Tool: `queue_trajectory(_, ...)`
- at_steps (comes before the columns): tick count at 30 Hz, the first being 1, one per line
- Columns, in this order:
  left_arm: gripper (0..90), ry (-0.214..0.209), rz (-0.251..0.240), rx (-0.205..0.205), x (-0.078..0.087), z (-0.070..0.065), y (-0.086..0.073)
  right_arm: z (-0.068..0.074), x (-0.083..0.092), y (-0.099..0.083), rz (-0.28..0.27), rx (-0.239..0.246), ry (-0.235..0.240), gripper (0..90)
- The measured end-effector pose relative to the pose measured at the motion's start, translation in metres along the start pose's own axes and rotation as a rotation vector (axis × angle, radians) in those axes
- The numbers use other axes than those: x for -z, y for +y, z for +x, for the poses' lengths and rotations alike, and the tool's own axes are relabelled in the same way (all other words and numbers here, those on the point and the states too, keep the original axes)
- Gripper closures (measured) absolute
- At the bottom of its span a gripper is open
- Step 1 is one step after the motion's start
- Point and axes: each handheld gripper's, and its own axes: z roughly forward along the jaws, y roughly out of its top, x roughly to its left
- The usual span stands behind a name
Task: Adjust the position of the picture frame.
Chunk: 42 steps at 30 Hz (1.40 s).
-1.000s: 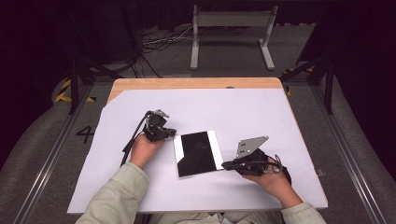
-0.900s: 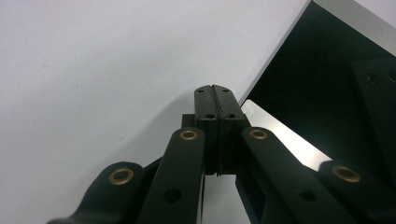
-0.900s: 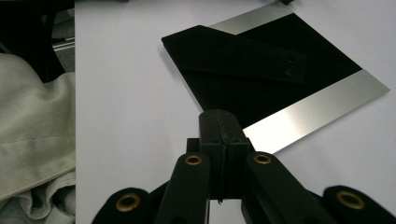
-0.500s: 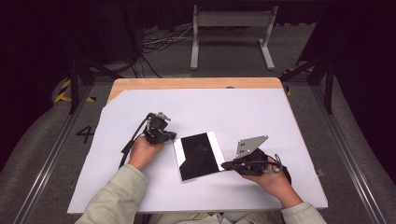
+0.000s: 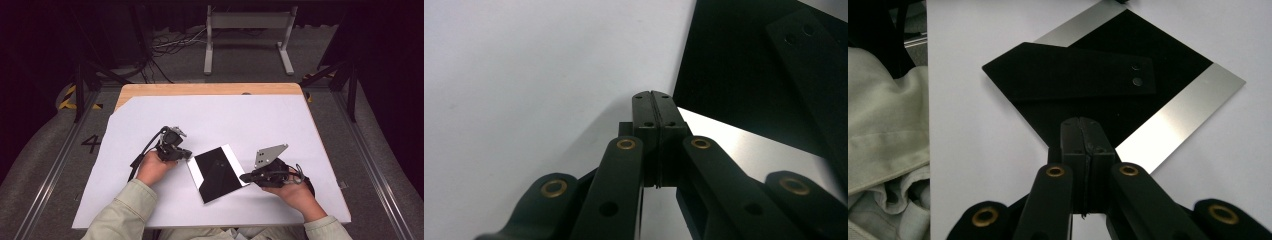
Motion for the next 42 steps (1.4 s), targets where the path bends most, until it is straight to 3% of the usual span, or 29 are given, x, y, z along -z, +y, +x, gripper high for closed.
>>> queue_trajectory(6, 90.0, -0.057, 0.033, -0.005, 0.001, -0.001, -0.001, -0.002, 0.0, -0.003, 0.017, -0.003, 0.005, 89.7)
queue_trajectory(13, 89.2, -0.06, 0.029, -0.022, 0.002, -0.001, -0.001, -0.002, -0.004, -0.009, 0.065, 0.009, 0.023, 89.7)
queue_trajectory(18, 85.0, -0.031, -0.043, -0.013, 0.011, 0.001, -0.001, -0.004, -0.007, -0.014, 0.085, 0.024, 0.03, 89.8)
queue_trajectory(22, 81.7, 0.01, -0.146, 0.01, 0.025, 0.004, -0.003, -0.006, -0.012, -0.018, 0.111, 0.025, 0.043, 89.8)
queue_trajectory(23, 81.3, 0.01, -0.146, 0.01, 0.025, 0.004, -0.003, -0.006, -0.012, -0.018, 0.111, 0.025, 0.043, 89.8)
queue_trajectory(26, 79.7, 0.055, -0.219, 0.013, 0.035, 0.006, -0.006, -0.007, -0.017, -0.021, 0.135, 0.036, 0.056, 89.8)
queue_trajectory(28, 79.1, 0.063, -0.243, 0.026, 0.039, 0.006, -0.007, -0.007, -0.019, -0.021, 0.14, 0.038, 0.057, 89.8)
queue_trajectory(33, 78.5, 0.083, -0.285, 0.034, 0.045, 0.008, -0.009, -0.008, -0.022, -0.025, 0.174, 0.054, 0.038, 89.8)
queue_trajectory(38, 78.2, 0.087, -0.285, 0.032, 0.045, 0.008, -0.01, -0.01, -0.023, -0.027, 0.162, 0.069, 0.04, 90.0)
queue_trajectory(42, 78.1, 0.093, -0.289, 0.038, 0.047, 0.008, -0.012, -0.012, -0.025, -0.026, 0.145, 0.048, -0.001, 90.0)
